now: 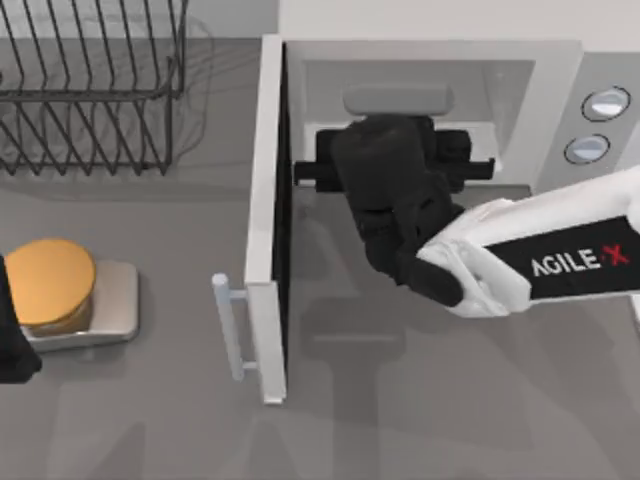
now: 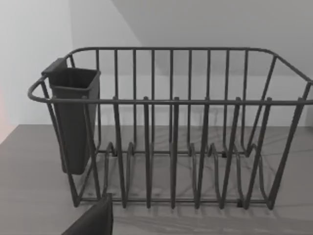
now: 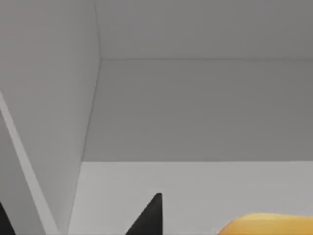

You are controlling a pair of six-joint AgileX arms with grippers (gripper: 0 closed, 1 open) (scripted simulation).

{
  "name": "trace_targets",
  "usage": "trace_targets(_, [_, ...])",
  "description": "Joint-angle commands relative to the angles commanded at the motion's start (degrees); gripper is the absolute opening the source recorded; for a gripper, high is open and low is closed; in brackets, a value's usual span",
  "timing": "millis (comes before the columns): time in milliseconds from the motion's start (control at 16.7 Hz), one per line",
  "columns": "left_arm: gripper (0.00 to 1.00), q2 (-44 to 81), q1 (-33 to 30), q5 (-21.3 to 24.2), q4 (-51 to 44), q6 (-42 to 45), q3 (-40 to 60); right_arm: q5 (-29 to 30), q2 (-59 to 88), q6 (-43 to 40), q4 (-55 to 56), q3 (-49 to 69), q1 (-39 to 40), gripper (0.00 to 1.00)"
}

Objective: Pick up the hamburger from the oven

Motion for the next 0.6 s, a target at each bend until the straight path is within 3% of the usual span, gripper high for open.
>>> trace_targets(360, [1.00,0.00,0.00,0.00,0.00,0.00,0.00,3.26,-21.77,4.54,-12.53,-11.63,5.18,0.00])
trace_targets(600, [1.00,0.00,0.00,0.00,0.00,0.00,0.00,4.74,-28.71,6.51,-17.78,-16.43,7.48,0.00])
